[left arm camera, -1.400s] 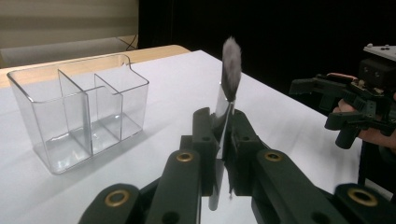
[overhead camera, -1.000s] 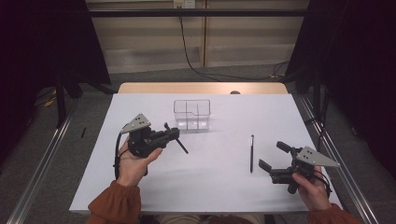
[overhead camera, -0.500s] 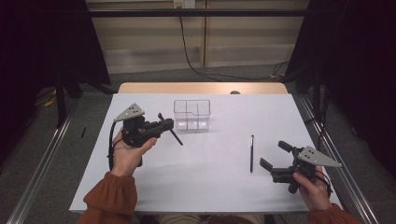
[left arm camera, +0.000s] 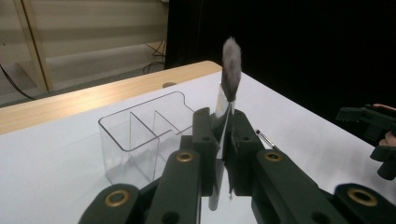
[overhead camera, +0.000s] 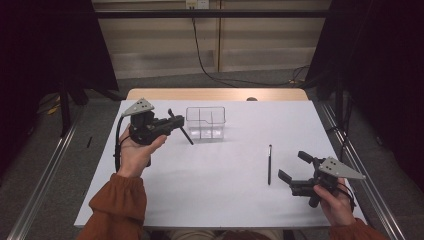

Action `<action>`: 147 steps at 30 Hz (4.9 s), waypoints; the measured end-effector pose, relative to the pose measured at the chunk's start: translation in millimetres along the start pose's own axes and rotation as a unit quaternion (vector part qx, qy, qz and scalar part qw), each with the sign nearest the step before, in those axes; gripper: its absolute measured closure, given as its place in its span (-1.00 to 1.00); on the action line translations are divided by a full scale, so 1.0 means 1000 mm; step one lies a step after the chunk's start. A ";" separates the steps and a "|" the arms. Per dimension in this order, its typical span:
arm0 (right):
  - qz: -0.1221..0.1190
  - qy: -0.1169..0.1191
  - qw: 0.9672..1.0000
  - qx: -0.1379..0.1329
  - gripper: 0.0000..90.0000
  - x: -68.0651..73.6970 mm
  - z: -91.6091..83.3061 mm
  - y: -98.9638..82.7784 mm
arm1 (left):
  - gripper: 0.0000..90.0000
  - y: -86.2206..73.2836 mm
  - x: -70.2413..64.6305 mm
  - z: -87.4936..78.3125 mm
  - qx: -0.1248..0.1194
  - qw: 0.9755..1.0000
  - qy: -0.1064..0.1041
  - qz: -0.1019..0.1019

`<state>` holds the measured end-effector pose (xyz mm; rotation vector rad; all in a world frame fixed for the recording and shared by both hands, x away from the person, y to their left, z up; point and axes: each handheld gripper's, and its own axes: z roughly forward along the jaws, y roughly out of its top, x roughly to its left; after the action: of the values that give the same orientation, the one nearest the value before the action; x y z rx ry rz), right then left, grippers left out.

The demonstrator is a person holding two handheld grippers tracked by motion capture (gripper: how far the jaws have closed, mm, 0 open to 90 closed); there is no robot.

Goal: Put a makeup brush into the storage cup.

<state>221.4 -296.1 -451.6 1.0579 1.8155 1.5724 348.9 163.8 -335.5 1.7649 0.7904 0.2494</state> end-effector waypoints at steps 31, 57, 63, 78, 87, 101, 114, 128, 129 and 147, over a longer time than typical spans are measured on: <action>-0.003 0.004 1.000 0.002 -1.00 0.001 0.000 -0.001 | 0.86 0.039 0.031 0.034 -0.018 0.998 0.057 0.003; -0.002 0.003 1.000 0.007 -1.00 -0.001 0.001 -0.002 | 0.86 0.029 0.042 0.068 0.010 0.996 0.088 0.007; -0.002 0.004 1.000 0.007 -1.00 -0.001 0.001 -0.002 | 0.86 0.026 0.039 0.073 0.016 0.996 0.086 0.014; -0.002 0.005 1.000 0.006 -1.00 -0.001 0.001 -0.001 | 0.86 0.017 0.040 0.083 0.032 0.995 0.092 0.012; -0.002 0.006 1.000 0.008 -1.00 -0.001 0.001 -0.002 | 0.86 0.010 0.044 0.088 0.040 0.995 0.094 0.012; -0.002 0.007 1.000 0.009 -1.00 -0.001 0.001 -0.002 | 0.86 0.003 0.045 0.098 0.046 0.994 0.095 0.016; -0.001 0.007 1.000 0.010 -1.00 -0.001 0.002 -0.002 | -0.10 0.001 0.045 0.097 0.033 0.993 0.113 0.019; 0.000 0.007 1.000 0.009 -1.00 -0.001 0.002 -0.002 | -0.88 -0.008 0.049 0.085 0.017 0.994 0.110 0.008; 0.000 0.007 1.000 0.009 -1.00 -0.001 0.002 -0.002 | -0.90 -0.008 0.049 0.084 0.015 0.994 0.111 0.007; 0.001 0.003 1.000 0.009 -1.00 -0.002 0.002 -0.002 | -0.95 -0.015 0.038 0.049 -0.017 0.994 0.104 0.040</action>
<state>223.3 -296.6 -453.6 1.0637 1.8374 1.5647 398.3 152.2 -374.7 1.7593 0.8581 0.5035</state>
